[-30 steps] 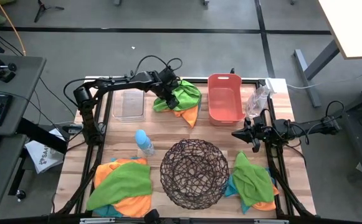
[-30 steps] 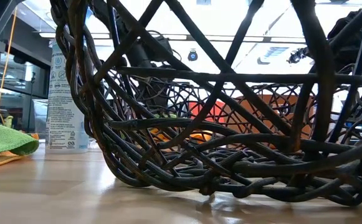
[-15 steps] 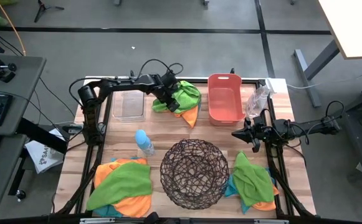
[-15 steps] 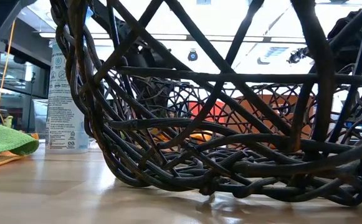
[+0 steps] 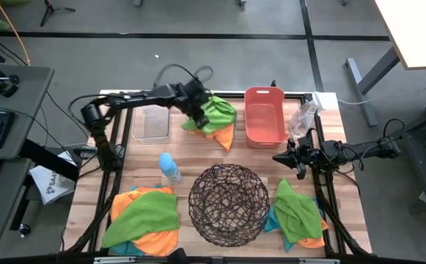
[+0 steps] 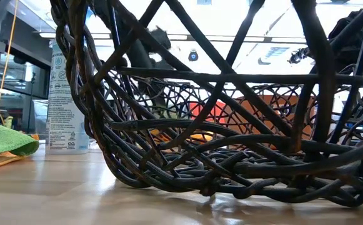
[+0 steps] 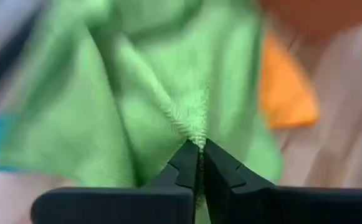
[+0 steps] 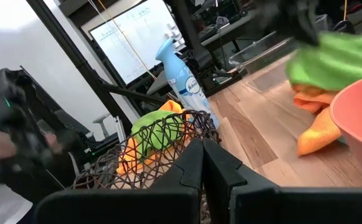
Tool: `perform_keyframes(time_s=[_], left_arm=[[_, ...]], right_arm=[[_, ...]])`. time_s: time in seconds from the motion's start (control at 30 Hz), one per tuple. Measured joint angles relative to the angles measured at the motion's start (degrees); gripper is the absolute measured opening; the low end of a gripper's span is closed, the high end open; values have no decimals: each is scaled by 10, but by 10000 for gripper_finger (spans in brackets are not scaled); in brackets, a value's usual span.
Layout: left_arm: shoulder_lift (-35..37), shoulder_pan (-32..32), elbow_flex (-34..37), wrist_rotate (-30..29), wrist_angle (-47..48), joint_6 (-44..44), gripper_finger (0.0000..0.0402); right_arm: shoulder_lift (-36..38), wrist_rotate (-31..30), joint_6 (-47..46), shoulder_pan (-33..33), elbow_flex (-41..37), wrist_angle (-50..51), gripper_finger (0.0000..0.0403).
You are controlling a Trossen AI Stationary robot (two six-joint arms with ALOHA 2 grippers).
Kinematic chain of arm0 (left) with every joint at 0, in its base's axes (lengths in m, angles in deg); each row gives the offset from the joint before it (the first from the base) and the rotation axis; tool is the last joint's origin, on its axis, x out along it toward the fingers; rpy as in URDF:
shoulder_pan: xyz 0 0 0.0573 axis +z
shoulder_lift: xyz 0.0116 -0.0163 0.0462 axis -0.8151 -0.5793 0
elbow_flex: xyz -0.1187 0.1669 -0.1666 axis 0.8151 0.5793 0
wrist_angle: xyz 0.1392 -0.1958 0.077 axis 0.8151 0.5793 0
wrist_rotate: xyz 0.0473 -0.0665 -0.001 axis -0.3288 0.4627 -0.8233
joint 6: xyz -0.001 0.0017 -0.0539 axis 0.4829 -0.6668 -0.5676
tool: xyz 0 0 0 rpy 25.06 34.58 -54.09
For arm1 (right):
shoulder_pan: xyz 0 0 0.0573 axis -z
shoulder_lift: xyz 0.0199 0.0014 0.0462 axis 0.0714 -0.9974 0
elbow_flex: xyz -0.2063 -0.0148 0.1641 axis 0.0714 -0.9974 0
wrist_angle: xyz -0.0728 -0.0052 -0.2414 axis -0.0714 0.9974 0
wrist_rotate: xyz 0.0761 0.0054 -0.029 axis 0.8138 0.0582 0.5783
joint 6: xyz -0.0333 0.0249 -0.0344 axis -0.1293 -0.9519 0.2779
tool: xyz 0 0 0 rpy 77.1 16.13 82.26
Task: Sort microfiber towel by color & place in baskets
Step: Put the top green microfiber cloth into the transparent bin
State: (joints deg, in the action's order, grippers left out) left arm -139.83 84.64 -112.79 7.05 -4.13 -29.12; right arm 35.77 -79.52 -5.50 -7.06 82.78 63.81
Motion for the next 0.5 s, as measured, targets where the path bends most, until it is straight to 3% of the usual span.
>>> perform_keyframes(time_s=[0.37, 0.5], left_arm=[[273, 47, -31, -12, -95, 46, 1], [344, 71, -31, -126, -40, 56, 0]], right_arm=[[0, 0, 0, 0, 0, 0, 0], [0, 0, 0, 0, 0, 0, 0]])
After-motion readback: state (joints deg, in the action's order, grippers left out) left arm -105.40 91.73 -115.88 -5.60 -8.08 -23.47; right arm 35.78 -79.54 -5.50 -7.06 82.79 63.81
